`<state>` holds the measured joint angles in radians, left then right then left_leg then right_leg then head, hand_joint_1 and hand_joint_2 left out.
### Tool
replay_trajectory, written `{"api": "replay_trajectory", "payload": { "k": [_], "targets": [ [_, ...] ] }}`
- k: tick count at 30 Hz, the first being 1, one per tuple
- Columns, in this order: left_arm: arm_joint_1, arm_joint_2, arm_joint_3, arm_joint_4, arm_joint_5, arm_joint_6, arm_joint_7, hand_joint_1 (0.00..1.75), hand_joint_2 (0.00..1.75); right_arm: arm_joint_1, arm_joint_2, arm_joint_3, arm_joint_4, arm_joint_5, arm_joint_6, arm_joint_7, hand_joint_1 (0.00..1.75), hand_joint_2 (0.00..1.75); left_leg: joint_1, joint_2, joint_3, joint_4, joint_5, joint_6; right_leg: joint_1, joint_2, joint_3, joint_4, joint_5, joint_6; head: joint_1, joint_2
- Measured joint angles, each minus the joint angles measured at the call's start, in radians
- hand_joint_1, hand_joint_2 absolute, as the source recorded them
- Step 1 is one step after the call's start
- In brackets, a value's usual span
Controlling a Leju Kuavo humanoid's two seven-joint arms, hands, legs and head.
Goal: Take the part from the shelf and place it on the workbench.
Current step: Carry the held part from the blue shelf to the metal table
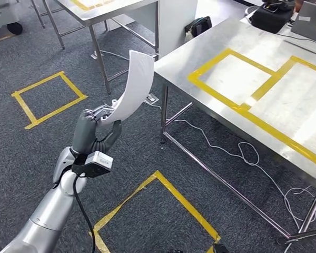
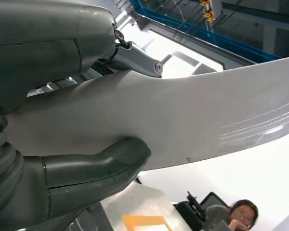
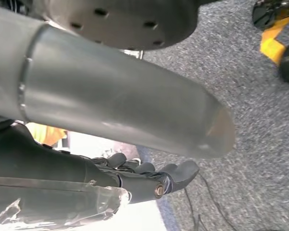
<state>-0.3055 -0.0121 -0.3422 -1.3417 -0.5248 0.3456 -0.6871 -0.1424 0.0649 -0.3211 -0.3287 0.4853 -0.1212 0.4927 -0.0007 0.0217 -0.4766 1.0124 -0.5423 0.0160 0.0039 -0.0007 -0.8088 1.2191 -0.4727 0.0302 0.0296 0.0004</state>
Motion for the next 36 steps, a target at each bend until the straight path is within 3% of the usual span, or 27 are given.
{"api": "replay_trajectory", "payload": {
  "k": [1,3,4,6,7,9,10,11,12,13,14,15,17,18,19,21,23,25,26,27,28,29,30,32,34,36],
  "targets": [
    [-0.001,0.0,0.0,0.0,0.0,0.0,0.0,1.75,1.75,0.003,0.0,0.001,0.002,0.002,-0.001,0.001,0.0,0.0,-0.003,0.008,0.021,0.0,-0.019,-0.002,0.01,-0.02,0.011,-0.069,0.065,-0.01,0.0,0.0],
    [-0.001,0.0,0.0,0.001,0.001,0.001,-0.002,1.75,1.75,0.004,0.0,0.007,0.005,0.013,-0.004,-0.003,0.0,0.0,-0.005,0.022,0.049,-0.014,-0.048,-0.009,0.028,-0.052,0.035,-0.154,0.149,-0.024,-0.001,0.0],
    [-0.001,0.0,-0.001,0.001,0.0,0.001,-0.003,1.75,1.75,0.003,0.0,0.011,0.007,0.02,-0.006,-0.005,0.0,0.0,-0.005,0.027,0.063,-0.021,-0.054,-0.014,0.035,-0.058,0.043,-0.175,0.168,-0.028,-0.002,0.0],
    [-0.004,-0.001,-0.001,0.001,-0.001,0.002,-0.006,1.75,1.75,0.002,-0.002,0.021,0.007,0.03,-0.008,-0.008,0.0,0.0,-0.002,0.03,0.072,-0.01,-0.039,-0.026,0.033,-0.039,0.065,-0.184,0.156,-0.034,-0.003,0.0],
    [-0.005,-0.001,-0.001,0.002,-0.002,0.003,-0.006,1.75,1.75,0.001,-0.002,0.024,0.008,0.033,-0.008,-0.008,0.0,0.0,0.0,0.021,0.053,0.03,-0.018,-0.031,0.029,-0.03,0.077,-0.191,0.151,-0.039,-0.003,0.0],
    [-0.001,-0.001,-0.001,0.003,-0.004,0.005,-0.007,1.75,1.75,-0.001,-0.004,0.027,0.009,0.034,-0.006,-0.01,0.0,0.0,0.002,-0.003,-0.041,0.159,0.001,-0.038,0.021,-0.01,0.098,-0.201,0.136,-0.047,-0.004,0.0],
    [0.003,0.0,-0.001,0.004,-0.004,0.006,-0.007,1.75,1.75,-0.002,-0.004,0.028,0.01,0.034,-0.005,-0.01,0.0,0.0,0.002,-0.012,-0.099,0.22,-0.02,-0.041,0.018,0.0,0.107,-0.204,0.127,-0.05,-0.005,0.0],
    [0.006,0.001,-0.001,0.005,-0.004,0.006,-0.008,1.75,1.75,-0.002,-0.003,0.03,0.01,0.034,-0.003,-0.01,0.0,0.0,0.003,-0.016,-0.151,0.259,-0.06,-0.045,0.015,0.012,0.117,-0.205,0.116,-0.05,-0.005,0.0],
    [0.009,0.002,-0.001,0.006,-0.005,0.006,-0.008,1.75,1.75,-0.001,-0.003,0.031,0.011,0.034,-0.003,-0.011,0.0,0.0,0.004,-0.018,-0.193,0.274,-0.098,-0.047,0.012,0.025,0.129,-0.205,0.105,-0.049,-0.006,0.0],
    [0.01,0.003,-0.001,0.007,-0.004,0.006,-0.008,1.75,1.75,0.0,-0.003,0.032,0.011,0.034,-0.002,-0.011,0.0,0.0,0.005,-0.019,-0.22,0.263,-0.114,-0.049,0.01,0.038,0.143,-0.204,0.093,-0.047,-0.005,0.0],
    [0.01,0.003,-0.002,0.007,-0.005,0.006,-0.008,1.75,1.75,0.001,-0.003,0.033,0.012,0.034,-0.002,-0.011,0.0,0.0,0.007,-0.021,-0.232,0.228,-0.097,-0.052,0.008,0.051,0.16,-0.202,0.08,-0.044,-0.005,0.0],
    [0.009,0.003,-0.002,0.008,-0.004,0.006,-0.008,1.75,1.75,0.002,-0.003,0.033,0.012,0.034,-0.002,-0.011,0.0,0.0,0.01,-0.026,-0.23,0.174,-0.043,-0.054,0.005,0.063,0.177,-0.201,0.067,-0.039,-0.005,0.0],
    [0.008,0.005,-0.002,0.008,-0.005,0.007,-0.008,1.75,1.75,0.001,-0.002,0.035,0.013,0.034,-0.001,-0.011,0.0,0.0,0.017,-0.052,-0.211,0.049,0.095,-0.058,0.003,0.085,0.202,-0.193,0.04,-0.027,-0.007,0.0],
    [0.007,0.005,-0.003,0.009,-0.008,0.007,-0.008,1.75,1.75,-0.001,-0.002,0.037,0.013,0.035,0.0,-0.012,0.0,0.0,0.019,-0.062,-0.203,0.01,0.141,-0.055,0.002,0.095,0.208,-0.189,0.028,-0.02,-0.007,0.0],
    [0.006,0.005,-0.003,0.01,-0.012,0.007,-0.007,1.75,1.75,-0.002,-0.003,0.039,0.014,0.035,0.001,-0.013,0.0,0.0,0.018,-0.068,-0.2,-0.008,0.163,-0.05,0.001,0.102,0.209,-0.188,0.019,-0.014,-0.008,0.0],
    [-0.001,0.003,-0.005,0.01,-0.021,0.004,-0.007,1.75,1.75,-0.001,-0.003,0.041,0.014,0.037,0.002,-0.014,0.0,0.0,0.017,-0.06,-0.191,-0.008,0.166,-0.034,-0.002,0.109,0.21,-0.19,0.006,-0.003,-0.007,0.0],
    [-0.011,0.001,-0.008,0.011,-0.026,-0.004,-0.006,1.75,1.75,-0.001,-0.003,0.043,0.014,0.038,0.004,-0.014,0.0,0.0,0.018,-0.049,-0.18,-0.011,0.164,-0.019,-0.001,0.075,0.197,-0.156,-0.021,0.008,-0.003,0.0],
    [-0.015,0.0,-0.013,0.012,-0.03,-0.013,-0.005,1.75,1.75,-0.005,-0.003,0.046,0.015,0.038,0.006,-0.015,0.0,0.0,0.017,-0.035,-0.169,-0.012,0.156,-0.008,0.0,0.029,0.143,-0.041,-0.079,0.017,0.0,0.0],
    [-0.016,0.001,-0.016,0.014,-0.031,-0.015,-0.005,1.75,1.75,-0.007,-0.003,0.048,0.015,0.039,0.007,-0.017,0.0,0.0,0.016,-0.028,-0.163,-0.012,0.151,-0.006,-0.002,0.018,0.104,0.028,-0.106,0.02,-0.001,0.0],
    [-0.016,0.001,-0.018,0.015,-0.032,-0.017,-0.004,1.75,1.75,-0.007,-0.003,0.049,0.015,0.039,0.008,-0.019,0.0,0.0,0.015,-0.02,-0.158,-0.012,0.145,-0.005,-0.004,0.013,0.072,0.079,-0.117,0.023,-0.001,0.0],
    [-0.016,0.001,-0.02,0.017,-0.033,-0.019,-0.004,1.75,1.75,-0.008,-0.002,0.05,0.015,0.039,0.01,-0.021,0.0,0.0,0.015,-0.012,-0.152,-0.012,0.139,-0.005,-0.005,0.01,0.056,0.094,-0.108,0.025,-0.001,0.0],
    [-0.016,0.002,-0.022,0.019,-0.034,-0.021,-0.003,1.75,1.75,-0.007,-0.002,0.05,0.015,0.039,0.011,-0.021,0.0,0.0,0.015,-0.005,-0.144,-0.012,0.132,-0.006,-0.006,0.006,0.061,0.068,-0.08,0.025,-0.001,0.0],
    [-0.017,0.002,-0.022,0.02,-0.036,-0.023,-0.003,1.75,1.75,-0.008,-0.002,0.05,0.015,0.039,0.011,-0.021,0.0,0.0,0.015,0.002,-0.136,-0.012,0.126,-0.008,-0.006,-0.001,0.086,0.007,-0.038,0.025,0.0,0.0],
    [-0.024,0.002,-0.023,0.023,-0.039,-0.028,-0.001,1.75,1.75,-0.01,-0.002,0.051,0.015,0.041,0.012,-0.021,0.0,0.0,0.011,0.012,-0.121,-0.012,0.11,-0.015,-0.003,-0.042,0.151,-0.133,0.027,0.018,-0.001,0.0],
    [-0.034,0.002,-0.024,0.026,-0.041,-0.034,0.004,1.75,1.75,-0.015,-0.002,0.051,0.015,0.043,0.012,-0.021,0.0,0.0,0.007,0.023,-0.108,-0.013,0.098,-0.027,0.002,-0.063,0.181,-0.194,0.039,0.006,-0.003,0.0],
    [-0.043,0.002,-0.027,0.028,-0.044,-0.039,0.008,1.75,1.75,-0.018,-0.002,0.052,0.015,0.045,0.012,-0.021,0.0,0.0,0.009,0.036,-0.098,-0.016,0.088,-0.041,0.004,-0.042,0.189,-0.198,0.033,-0.008,-0.005,0.0]
  ]
}}
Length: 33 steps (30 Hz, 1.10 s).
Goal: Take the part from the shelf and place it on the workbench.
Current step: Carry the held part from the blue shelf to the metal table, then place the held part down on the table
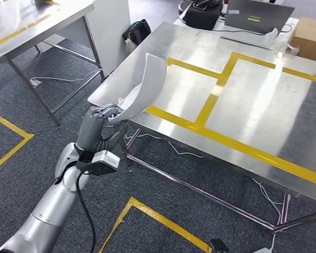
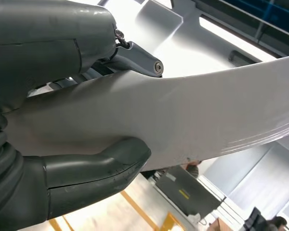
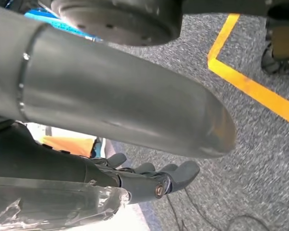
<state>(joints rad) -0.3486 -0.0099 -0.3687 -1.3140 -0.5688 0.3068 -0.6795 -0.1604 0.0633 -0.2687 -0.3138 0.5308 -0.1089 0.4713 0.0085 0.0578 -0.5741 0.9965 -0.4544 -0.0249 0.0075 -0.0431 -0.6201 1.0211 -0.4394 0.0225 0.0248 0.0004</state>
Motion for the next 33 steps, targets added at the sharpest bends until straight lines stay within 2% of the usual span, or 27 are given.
{"api": "replay_trajectory", "payload": {
  "k": [2,3,5,6,7,8,9,10,11,12,13,15,16,17,18,19,21,22,23,24,25,27,28,29,31,32,33],
  "targets": [
    [-0.006,0.0,-0.003,0.001,-0.003,-0.001,0.003,1.75,1.75,-0.001,0.0,0.002,0.0,0.002,0.0,0.002,0.0,0.0,0.004,-0.01,-0.002,0.025,-0.017,-0.011,-0.003,0.02,0.02,-0.008,0.0,-0.012,-0.002,0.0],
    [-0.009,0.0,-0.004,0.001,-0.004,-0.001,0.003,1.75,1.75,-0.001,0.0,0.002,-0.001,0.002,0.0,0.003,0.0,0.0,0.005,-0.023,-0.021,0.068,-0.036,-0.015,-0.006,0.029,0.032,-0.012,-0.001,-0.017,-0.004,0.0],
    [-0.011,0.001,-0.007,0.004,-0.004,-0.002,0.004,1.75,1.75,-0.003,0.002,0.004,0.0,0.003,0.0,0.004,0.0,0.0,0.006,-0.045,-0.1,0.204,-0.084,-0.02,-0.007,0.049,0.046,-0.013,-0.011,-0.023,-0.007,0.0],
    [-0.01,0.002,-0.008,0.006,-0.004,-0.002,0.004,1.75,1.75,-0.002,0.002,0.004,0.0,0.003,0.0,0.003,0.0,0.0,0.006,-0.049,-0.142,0.263,-0.096,-0.022,-0.008,0.061,0.054,-0.013,-0.018,-0.025,-0.007,0.0],
    [-0.01,0.003,-0.01,0.008,-0.005,-0.002,0.005,1.75,1.75,-0.001,0.003,0.004,0.0,0.003,0.0,0.002,0.0,0.0,0.006,-0.051,-0.171,0.292,-0.088,-0.022,-0.008,0.074,0.063,-0.013,-0.026,-0.025,-0.008,0.0],
    [-0.01,0.004,-0.012,0.01,-0.007,-0.002,0.007,1.75,1.75,0.0,0.003,0.004,0.0,0.004,0.0,0.002,0.0,0.0,0.006,-0.053,-0.179,0.282,-0.059,-0.023,-0.009,0.086,0.074,-0.013,-0.035,-0.023,-0.007,0.0],
    [-0.013,0.004,-0.013,0.013,-0.011,-0.002,0.008,1.75,1.75,0.001,0.003,0.005,0.0,0.005,0.001,0.003,0.0,0.0,0.007,-0.057,-0.169,0.235,-0.014,-0.023,-0.011,0.099,0.087,-0.013,-0.045,-0.02,-0.007,0.0],
    [-0.016,0.005,-0.015,0.016,-0.017,-0.003,0.01,1.75,1.75,0.002,0.004,0.005,0.0,0.006,0.002,0.004,0.0,0.0,0.01,-0.068,-0.146,0.166,0.036,-0.025,-0.013,0.11,0.096,-0.013,-0.056,-0.015,-0.008,0.0],
    [-0.022,0.005,-0.017,0.021,-0.022,-0.004,0.012,1.75,1.75,0.001,0.004,0.005,0.0,0.008,0.003,0.005,0.0,0.0,0.013,-0.085,-0.117,0.095,0.066,-0.027,-0.013,0.121,0.104,-0.012,-0.069,-0.009,-0.009,0.0],
    [-0.027,0.005,-0.02,0.027,-0.028,-0.005,0.015,1.75,1.75,-0.001,0.004,0.006,0.0,0.009,0.004,0.006,0.0,0.0,0.016,-0.099,-0.094,0.043,0.08,-0.025,-0.013,0.13,0.11,-0.015,-0.082,-0.003,-0.009,0.0],
    [-0.033,0.004,-0.023,0.033,-0.033,-0.006,0.02,1.75,1.75,-0.003,0.005,0.007,0.0,0.01,0.004,0.005,0.0,0.0,0.017,-0.111,-0.078,0.011,0.077,-0.021,-0.012,0.139,0.114,-0.021,-0.093,0.003,-0.01,0.0],
    [-0.046,0.001,-0.026,0.045,-0.04,-0.01,0.03,1.75,1.75,-0.006,0.005,0.011,-0.001,0.011,0.006,0.005,0.0,0.0,0.017,-0.107,-0.063,-0.004,0.057,-0.002,-0.013,0.147,0.134,-0.035,-0.096,0.013,-0.01,0.0],
    [-0.053,-0.001,-0.027,0.052,-0.044,-0.011,0.037,1.75,1.75,-0.006,0.005,0.012,-0.001,0.012,0.006,0.006,0.0,0.0,0.018,-0.102,-0.053,-0.007,0.053,0.007,-0.013,0.138,0.139,-0.031,-0.093,0.018,-0.009,0.0],
    [-0.061,-0.003,-0.027,0.06,-0.048,-0.011,0.042,1.75,1.75,-0.007,0.005,0.014,-0.001,0.013,0.007,0.008,0.0,0.0,0.018,-0.097,-0.041,-0.008,0.048,0.015,-0.012,0.119,0.129,-0.003,-0.084,0.022,-0.006,0.0],
    [-0.068,-0.005,-0.027,0.068,-0.053,-0.012,0.046,1.75,1.75,-0.009,0.005,0.016,-0.001,0.014,0.007,0.01,0.0,0.0,0.017,-0.092,-0.028,-0.008,0.042,0.02,-0.011,0.097,0.097,0.048,-0.082,0.025,-0.003,0.0],
    [-0.072,-0.006,-0.027,0.076,-0.055,-0.012,0.049,1.75,1.75,-0.011,0.006,0.018,-0.001,0.015,0.007,0.009,0.0,0.0,0.015,-0.085,-0.015,-0.009,0.032,0.023,-0.01,0.074,0.051,0.119,-0.085,0.027,0.0,0.0],
    [-0.076,-0.006,-0.028,0.091,-0.059,-0.012,0.05,1.75,1.75,-0.011,0.007,0.021,0.0,0.015,0.009,0.004,0.0,0.0,0.011,-0.069,0.014,-0.009,0.005,0.028,-0.009,0.054,-0.057,0.247,-0.128,0.027,0.001,0.0],
    [-0.076,-0.007,-0.028,0.097,-0.06,-0.012,0.052,1.75,1.75,-0.009,0.008,0.022,0.0,0.015,0.013,0.002,0.0,0.0,0.008,-0.062,0.031,-0.01,-0.009,0.03,-0.009,0.052,-0.095,0.27,-0.153,0.025,0.001,0.0],
    [-0.078,-0.007,-0.029,0.103,-0.064,-0.011,0.057,1.75,1.75,-0.006,0.009,0.022,0.0,0.013,0.021,0.002,0.0,0.0,0.006,-0.057,0.051,-0.01,-0.025,0.031,-0.009,0.052,-0.117,0.26,-0.166,0.022,0.001,0.0],
    [-0.082,-0.008,-0.03,0.109,-0.071,-0.009,0.066,1.75,1.75,-0.002,0.009,0.022,0.001,0.01,0.034,0.002,0.0,0.0,0.003,-0.053,0.071,-0.01,-0.04,0.031,-0.009,0.051,-0.123,0.22,-0.153,0.019,0.001,0.0],
    [-0.088,-0.009,-0.033,0.118,-0.084,-0.006,0.08,1.75,1.75,0.001,0.009,0.022,0.001,0.005,0.05,0.002,0.0,0.0,0.001,-0.05,0.09,-0.011,-0.055,0.031,-0.007,0.049,-0.118,0.158,-0.109,0.013,0.001,0.0],
    [-0.108,-0.013,-0.039,0.146,-0.118,0.006,0.115,1.75,1.75,0.008,0.009,0.021,0.004,-0.007,0.084,0.002,0.0,0.0,-0.002,-0.048,0.121,-0.011,-0.082,0.027,0.0,0.037,-0.097,0.046,0.022,0.002,0.0,0.0],
    [-0.121,-0.015,-0.043,0.163,-0.139,0.011,0.136,1.75,1.75,0.008,0.009,0.021,0.005,-0.012,0.099,0.001,0.0,0.0,0.0,-0.048,0.131,-0.014,-0.093,0.022,0.006,0.033,-0.085,0.016,0.071,-0.003,-0.001,0.0],
    [-0.134,-0.018,-0.046,0.181,-0.16,0.015,0.158,1.75,1.75,0.007,0.009,0.021,0.005,-0.016,0.111,0.001,0.0,0.0,0.002,-0.049,0.141,-0.013,-0.097,0.016,0.012,0.032,-0.076,0.006,0.095,-0.006,-0.001,0.0],
    [-0.167,-0.028,-0.052,0.215,-0.201,0.02,0.205,1.75,1.75,-0.002,0.008,0.021,0.005,-0.017,0.127,0.002,0.0,0.0,0.008,-0.05,0.139,0.01,-0.087,0.002,0.016,0.039,-0.055,-0.003,0.091,-0.013,-0.001,0.0],
    [-0.186,-0.034,-0.056,0.236,-0.219,0.021,0.227,1.75,1.75,-0.007,0.008,0.021,0.005,-0.017,0.132,0.003,0.0,0.0,0.009,-0.051,0.121,0.046,-0.075,-0.003,0.014,0.041,-0.046,-0.009,0.087,-0.019,-0.001,0.0],
    [-0.206,-0.039,-0.061,0.26,-0.235,0.021,0.247,1.75,1.75,-0.011,0.007,0.021,0.005,-0.017,0.135,0.003,0.0,0.0,0.009,-0.051,0.09,0.095,-0.07,-0.006,0.011,0.043,-0.038,-0.014,0.084,-0.025,-0.002,0.0]
  ]
}}
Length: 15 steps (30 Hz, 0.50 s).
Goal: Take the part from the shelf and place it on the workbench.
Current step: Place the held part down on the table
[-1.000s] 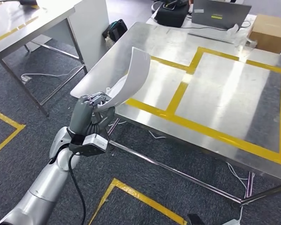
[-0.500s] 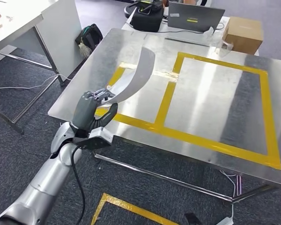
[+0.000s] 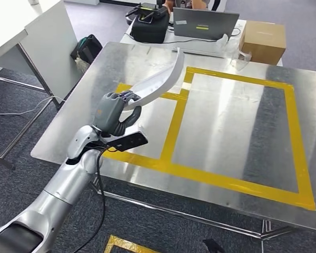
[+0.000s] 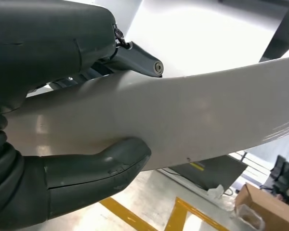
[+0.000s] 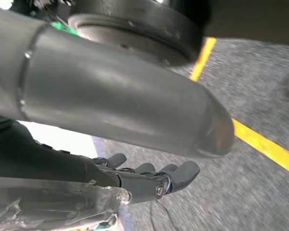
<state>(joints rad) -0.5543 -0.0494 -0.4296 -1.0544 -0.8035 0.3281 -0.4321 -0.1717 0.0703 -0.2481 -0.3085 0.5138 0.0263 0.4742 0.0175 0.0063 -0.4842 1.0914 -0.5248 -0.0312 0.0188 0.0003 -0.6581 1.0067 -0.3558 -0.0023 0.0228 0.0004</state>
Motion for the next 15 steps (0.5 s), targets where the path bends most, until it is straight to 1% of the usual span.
{"api": "replay_trajectory", "payload": {
  "k": [1,2,3,4,5,6,7,8,9,10,11,12,13,14,15],
  "targets": [
    [-0.017,-0.005,-0.005,0.028,-0.019,0.0,0.022,1.75,1.75,-0.003,-0.001,0.0,0.0,0.001,0.002,0.0,0.0,0.0,0.0,-0.001,-0.041,0.057,-0.01,-0.002,-0.002,0.002,0.007,-0.004,-0.004,-0.005,-0.001,0.0],
    [-0.031,-0.01,-0.011,0.057,-0.039,0.0,0.045,1.75,1.75,-0.005,0.0,0.0,0.0,0.001,0.004,-0.001,0.0,0.0,-0.001,-0.002,-0.084,0.112,-0.035,-0.004,-0.003,0.005,0.012,-0.006,-0.01,-0.009,-0.002,0.0],
    [-0.043,-0.015,-0.016,0.086,-0.063,0.001,0.072,1.75,1.75,-0.005,0.0,0.0,0.0,0.002,0.006,-0.001,0.0,0.0,-0.001,-0.002,-0.123,0.153,-0.067,-0.006,-0.003,0.01,0.017,-0.007,-0.016,-0.011,-0.002,0.0],
    [-0.054,-0.021,-0.022,0.116,-0.09,0.002,0.104,1.75,1.75,-0.004,0.001,0.0,0.0,0.003,0.008,-0.002,0.0,0.0,-0.001,-0.002,-0.154,0.174,-0.091,-0.007,-0.003,0.014,0.023,-0.007,-0.022,-0.011,-0.002,0.0],
    [-0.067,-0.028,-0.029,0.145,-0.122,0.002,0.142,1.75,1.75,-0.003,0.002,0.001,0.0,0.004,0.01,-0.001,0.0,0.0,-0.001,-0.003,-0.174,0.169,-0.09,-0.007,-0.003,0.018,0.03,-0.007,-0.029,-0.009,-0.002,0.0],
    [-0.085,-0.036,-0.038,0.175,-0.158,0.002,0.187,1.75,1.75,-0.001,0.003,0.001,0.0,0.005,0.012,0.0,0.0,0.0,-0.001,-0.003,-0.179,0.137,-0.059,-0.006,-0.004,0.022,0.039,-0.006,-0.035,-0.007,-0.001,0.0],
    [-0.105,-0.045,-0.048,0.207,-0.199,-0.001,0.237,1.75,1.75,-0.001,0.004,0.001,0.0,0.005,0.014,0.001,0.0,0.0,-0.001,-0.004,-0.172,0.081,-0.003,-0.005,-0.004,0.025,0.047,-0.005,-0.041,-0.005,-0.001,0.0],
    [-0.129,-0.052,-0.058,0.239,-0.243,-0.009,0.29,1.75,1.75,-0.002,0.006,0.001,0.0,0.006,0.015,0.002,0.0,0.0,-0.001,-0.006,-0.16,0.015,0.059,-0.004,-0.004,0.028,0.053,-0.004,-0.048,-0.001,-0.001,0.0],
    [-0.154,-0.06,-0.071,0.274,-0.286,-0.024,0.339,1.75,1.75,-0.003,0.008,0.001,0.0,0.007,0.015,0.001,0.0,0.0,-0.002,-0.008,-0.148,-0.043,0.097,-0.001,-0.004,0.03,0.056,-0.002,-0.053,0.004,-0.001,0.0],
    [-0.176,-0.068,-0.084,0.307,-0.326,-0.043,0.382,1.75,1.75,-0.004,0.009,0.002,0.0,0.008,0.016,-0.002,0.0,0.0,-0.003,-0.01,-0.139,-0.08,0.119,0.004,-0.003,0.031,0.056,-0.001,-0.057,0.01,0.0,0.0],
    [-0.195,-0.074,-0.097,0.339,-0.361,-0.064,0.419,1.75,1.75,-0.005,0.01,0.002,0.0,0.008,0.016,-0.004,0.0,0.0,-0.005,-0.012,-0.136,-0.097,0.123,0.009,-0.004,0.033,0.055,0.0,-0.061,0.017,0.0,0.0],
    [-0.211,-0.08,-0.109,0.372,-0.393,-0.085,0.451,1.75,1.75,-0.004,0.01,0.002,0.0,0.008,0.016,-0.006,0.0,0.0,-0.007,-0.013,-0.134,-0.101,0.118,0.016,-0.004,0.033,0.054,0.0,-0.063,0.023,0.0,0.0],
    [-0.224,-0.086,-0.119,0.399,-0.419,-0.105,0.476,1.75,1.75,-0.003,0.01,0.002,0.0,0.008,0.016,-0.007,0.0,0.0,-0.007,-0.013,-0.132,-0.101,0.126,0.022,-0.006,0.032,0.05,0.001,-0.066,0.029,0.0,0.0],
    [-0.235,-0.09,-0.128,0.426,-0.441,-0.124,0.5,1.75,1.75,-0.002,0.01,0.002,0.0,0.008,0.015,-0.007,0.0,0.0,-0.005,-0.012,-0.13,-0.103,0.128,0.028,-0.006,0.029,0.046,0.008,-0.073,0.035,0.001,0.0],
    [-0.245,-0.093,-0.135,0.451,-0.459,-0.143,0.521,1.75,1.75,-0.001,0.01,0.002,0.0,0.008,0.015,-0.007,0.0,0.0,-0.003,-0.012,-0.127,-0.105,0.128,0.033,-0.008,0.025,0.034,0.032,-0.087,0.041,0.005,0.0]
  ]
}}
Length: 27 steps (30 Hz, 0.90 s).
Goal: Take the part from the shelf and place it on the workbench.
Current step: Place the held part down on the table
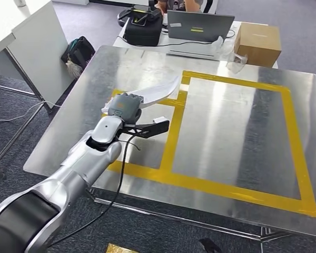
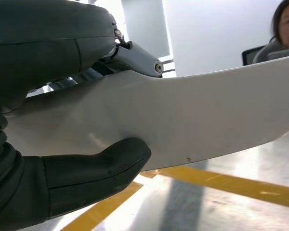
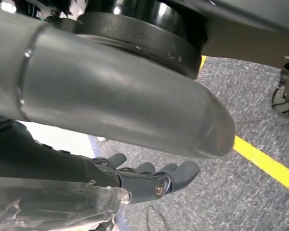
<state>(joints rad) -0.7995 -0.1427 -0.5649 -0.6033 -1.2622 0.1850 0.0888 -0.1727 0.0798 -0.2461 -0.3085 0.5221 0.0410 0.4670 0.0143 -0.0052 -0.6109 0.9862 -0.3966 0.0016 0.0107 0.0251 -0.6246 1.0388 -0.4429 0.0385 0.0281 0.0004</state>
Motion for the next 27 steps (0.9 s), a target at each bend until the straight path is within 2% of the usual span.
{"api": "replay_trajectory", "payload": {
  "k": [1,3,4,5,6,8,9,10,11,15,17,19,21,23,27],
  "targets": [
    [-0.009,-0.002,-0.006,0.024,-0.013,-0.018,0.017,1.75,1.75,0.0,0.0,0.0,0.0,0.0,0.0,-0.001,0.0,0.0,0.002,0.001,0.003,-0.001,-0.001,0.004,-0.002,-0.005,-0.025,0.047,-0.022,0.006,0.003,0.0],
    [-0.018,-0.002,-0.014,0.07,-0.029,-0.052,0.044,1.75,1.75,0.003,0.0,0.0,0.0,0.0,-0.002,-0.005,0.0,0.0,0.002,0.002,0.005,-0.001,-0.006,0.008,-0.009,-0.013,-0.099,0.184,-0.074,0.015,0.008,0.0],
    [-0.018,0.0,-0.017,0.092,-0.034,-0.064,0.052,1.75,1.75,0.006,0.0,0.0,0.0,0.0,-0.003,-0.006,0.0,0.0,0.002,0.002,0.007,-0.001,-0.009,0.008,-0.013,-0.014,-0.134,0.238,-0.085,0.019,0.008,0.0],
    [-0.016,0.004,-0.019,0.111,-0.037,-0.073,0.058,1.75,1.75,0.01,0.0,0.0,0.0,0.0,-0.004,-0.007,0.0,0.0,0.003,0.002,0.011,-0.001,-0.014,0.007,-0.016,-0.015,-0.153,0.258,-0.078,0.023,0.009,0.0],
    [-0.014,0.008,-0.02,0.126,-0.038,-0.079,0.061,1.75,1.75,0.014,0.0,0.0,0.0,-0.001,-0.006,-0.007,0.0,0.0,0.004,0.002,0.016,0.0,-0.018,0.004,-0.02,-0.017,-0.151,0.238,-0.052,0.026,0.008,0.0],
    [-0.013,0.019,-0.021,0.15,-0.038,-0.085,0.062,0.87,1.75,0.018,0.0,0.0,0.0,-0.001,-0.012,-0.006,0.0,0.0,0.009,0.002,0.03,0.001,-0.031,-0.007,-0.028,-0.022,-0.098,0.11,0.026,0.036,0.009,0.0],
    [-0.014,0.026,-0.021,0.159,-0.037,-0.087,0.059,0.44,1.75,0.019,0.002,0.0,0.001,-0.002,-0.014,-0.006,0.0,0.0,0.009,0.001,0.035,0.004,-0.038,-0.014,-0.03,-0.025,-0.066,0.045,0.05,0.039,0.01,0.0],
    [-0.016,0.033,-0.021,0.168,-0.037,-0.09,0.054,0.0,1.75,0.019,0.003,0.0,0.002,-0.002,-0.016,-0.008,0.0,0.0,0.007,0.001,0.038,0.006,-0.043,-0.018,-0.032,-0.027,-0.043,0.002,0.063,0.038,0.011,0.0],
    [-0.017,0.04,-0.021,0.175,-0.036,-0.094,0.046,0.0,1.75,0.018,0.005,0.0,0.003,-0.002,-0.017,-0.012,0.0,0.0,0.005,0.0,0.04,0.008,-0.046,-0.018,-0.032,-0.027,-0.031,-0.017,0.062,0.037,0.01,0.0],
    [-0.017,0.058,-0.021,0.194,-0.036,-0.113,0.023,0.0,1.75,0.019,0.007,0.0,0.004,-0.002,-0.019,-0.02,0.0,0.0,0.001,0.0,0.044,0.001,-0.038,0.006,-0.032,-0.017,-0.028,-0.021,0.058,0.025,0.0,0.0],
    [-0.018,0.061,-0.021,0.199,-0.035,-0.113,0.016,0.0,0.87,0.019,0.008,0.0,0.004,-0.002,-0.02,-0.02,0.0,0.0,0.002,0.001,0.05,-0.01,-0.04,0.008,-0.029,-0.013,-0.028,-0.021,0.054,0.017,0.0,0.0],
    [-0.018,0.061,-0.02,0.202,-0.031,-0.102,-0.005,0.0,0.0,0.019,0.007,0.0,0.004,-0.002,-0.021,-0.02,0.0,0.0,0.003,0.001,0.055,-0.019,-0.042,-0.001,-0.027,-0.012,-0.028,-0.021,0.053,0.011,0.0,0.0],
    [-0.015,0.061,-0.014,0.202,-0.023,-0.069,-0.031,0.0,0.0,0.019,0.007,0.0,0.004,-0.004,-0.024,-0.02,0.0,0.0,0.005,0.001,0.057,-0.022,-0.042,-0.02,-0.026,-0.012,-0.028,-0.021,0.052,0.007,0.0,0.0],
    [-0.009,0.06,-0.002,0.2,-0.016,-0.022,-0.042,0.0,0.0,0.02,0.007,-0.001,0.004,-0.007,-0.029,-0.02,0.0,0.0,0.005,0.002,0.056,-0.019,-0.046,-0.029,-0.028,-0.012,-0.028,-0.021,0.053,0.007,0.0,0.0],
    [-0.005,0.058,0.018,0.19,-0.013,0.021,-0.043,0.0,0.0,0.025,0.008,-0.001,0.004,-0.011,-0.034,-0.02,0.0,0.0,0.001,0.002,0.058,-0.02,-0.042,-0.019,-0.031,-0.012,-0.02,-0.031,0.06,0.019,-0.001,0.0]
  ]
}}
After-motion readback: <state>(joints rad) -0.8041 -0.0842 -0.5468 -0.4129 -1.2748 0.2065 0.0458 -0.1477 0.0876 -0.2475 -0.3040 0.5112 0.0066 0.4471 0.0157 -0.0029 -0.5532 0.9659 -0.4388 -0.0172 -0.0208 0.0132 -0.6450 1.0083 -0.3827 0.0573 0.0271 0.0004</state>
